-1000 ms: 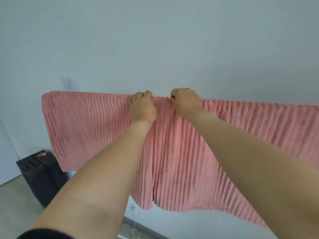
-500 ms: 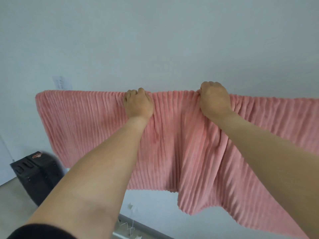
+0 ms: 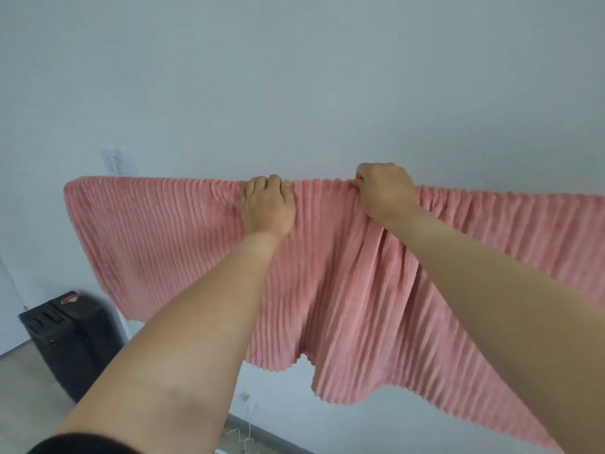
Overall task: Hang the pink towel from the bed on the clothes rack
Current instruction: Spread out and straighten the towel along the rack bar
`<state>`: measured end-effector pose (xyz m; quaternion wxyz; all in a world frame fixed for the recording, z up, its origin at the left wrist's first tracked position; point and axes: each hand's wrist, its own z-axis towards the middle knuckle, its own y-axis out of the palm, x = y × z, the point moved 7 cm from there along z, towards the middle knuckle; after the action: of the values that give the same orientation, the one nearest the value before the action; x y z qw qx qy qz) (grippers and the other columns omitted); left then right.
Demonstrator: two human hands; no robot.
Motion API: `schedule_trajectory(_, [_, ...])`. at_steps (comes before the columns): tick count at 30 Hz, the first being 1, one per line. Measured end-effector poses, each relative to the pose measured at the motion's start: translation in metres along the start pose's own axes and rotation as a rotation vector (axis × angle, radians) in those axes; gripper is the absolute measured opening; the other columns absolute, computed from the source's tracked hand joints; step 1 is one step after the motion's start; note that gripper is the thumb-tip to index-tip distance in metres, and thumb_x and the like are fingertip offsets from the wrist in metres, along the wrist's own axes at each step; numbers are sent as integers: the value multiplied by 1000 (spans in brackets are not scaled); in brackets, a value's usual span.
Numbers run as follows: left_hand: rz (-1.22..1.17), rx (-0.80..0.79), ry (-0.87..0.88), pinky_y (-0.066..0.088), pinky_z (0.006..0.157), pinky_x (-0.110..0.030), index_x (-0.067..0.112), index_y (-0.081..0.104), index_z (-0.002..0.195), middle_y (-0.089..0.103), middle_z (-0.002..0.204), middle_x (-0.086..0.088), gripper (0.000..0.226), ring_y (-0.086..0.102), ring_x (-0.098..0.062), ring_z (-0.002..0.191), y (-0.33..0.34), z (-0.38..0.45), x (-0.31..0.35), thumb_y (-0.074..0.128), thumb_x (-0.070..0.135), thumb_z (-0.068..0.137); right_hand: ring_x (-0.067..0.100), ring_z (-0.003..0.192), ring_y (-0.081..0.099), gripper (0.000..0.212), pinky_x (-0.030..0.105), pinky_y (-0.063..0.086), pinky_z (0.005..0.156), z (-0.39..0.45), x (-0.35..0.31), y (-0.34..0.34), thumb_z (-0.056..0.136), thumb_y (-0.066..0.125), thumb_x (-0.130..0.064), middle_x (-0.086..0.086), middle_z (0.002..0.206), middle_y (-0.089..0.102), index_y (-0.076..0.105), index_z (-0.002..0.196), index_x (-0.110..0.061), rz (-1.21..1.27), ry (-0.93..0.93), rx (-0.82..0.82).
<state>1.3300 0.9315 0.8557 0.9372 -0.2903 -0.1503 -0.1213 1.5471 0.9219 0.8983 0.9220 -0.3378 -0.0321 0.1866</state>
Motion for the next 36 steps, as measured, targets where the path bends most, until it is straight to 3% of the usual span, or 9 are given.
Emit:
schedule_trajectory(3, [53,-27,-34,24,117,-47,11,64,109,62,117,-12,45,45,-31,124,4,-3,14,26,35,104,36,77,59,29,40,48,66,-13,17,-11,100,52,-26,14,79,66,64,86,-4,35,4,23])
schedule_trajectory(7, [90,-14,-70,18,119,-51,11,65,118,60,128,-13,48,40,-33,134,4,-13,44,25,35,104,34,78,57,31,41,45,72,-28,26,-30,99,47,-24,12,81,66,65,87,-3,61,-4,118])
schedule_trajectory(10, [73,62,28,23,117,-50,13,66,115,62,123,-9,39,45,-30,129,1,-29,91,34,31,101,34,85,55,27,45,44,78,-48,58,-56,97,46,-20,14,89,65,67,95,-3,60,54,222])
schedule_trajectory(14, [-94,143,175,39,97,-43,14,69,103,63,108,-8,27,54,-30,108,3,-60,176,47,24,91,34,89,52,19,43,41,80,-86,108,-85,91,49,-10,15,93,61,65,93,-2,24,172,305])
schedule_trajectory(18, [-221,129,289,42,79,-42,11,65,91,61,92,-8,22,55,-30,90,15,-97,260,47,19,81,34,89,51,15,41,40,82,-133,158,-115,83,50,-1,17,93,58,63,91,0,-28,261,358])
schedule_trajectory(22, [-435,61,412,45,68,-43,4,61,81,61,77,-13,15,57,-33,75,31,-139,334,50,13,78,36,99,53,20,44,42,86,-176,215,-140,85,48,-1,22,105,60,61,99,4,-53,388,301])
schedule_trajectory(28, [-672,-138,418,47,66,-41,7,61,79,64,74,-8,8,60,-29,72,55,-190,425,57,14,82,35,94,57,17,40,40,74,-235,298,-182,91,45,-7,19,105,60,59,98,0,-130,619,247])
schedule_trajectory(32, [-708,-231,411,50,67,-42,9,62,82,65,78,-7,11,62,-29,73,62,-214,475,57,17,87,23,74,51,15,29,31,64,-258,343,-212,94,42,-7,7,85,57,51,83,-11,-97,728,270])
schedule_trajectory(36, [-701,-241,429,49,68,-43,8,61,89,67,84,-10,14,63,-32,78,69,-233,525,62,22,87,23,77,57,20,30,38,65,-276,392,-237,95,40,-5,3,80,58,57,84,-9,-23,823,317])
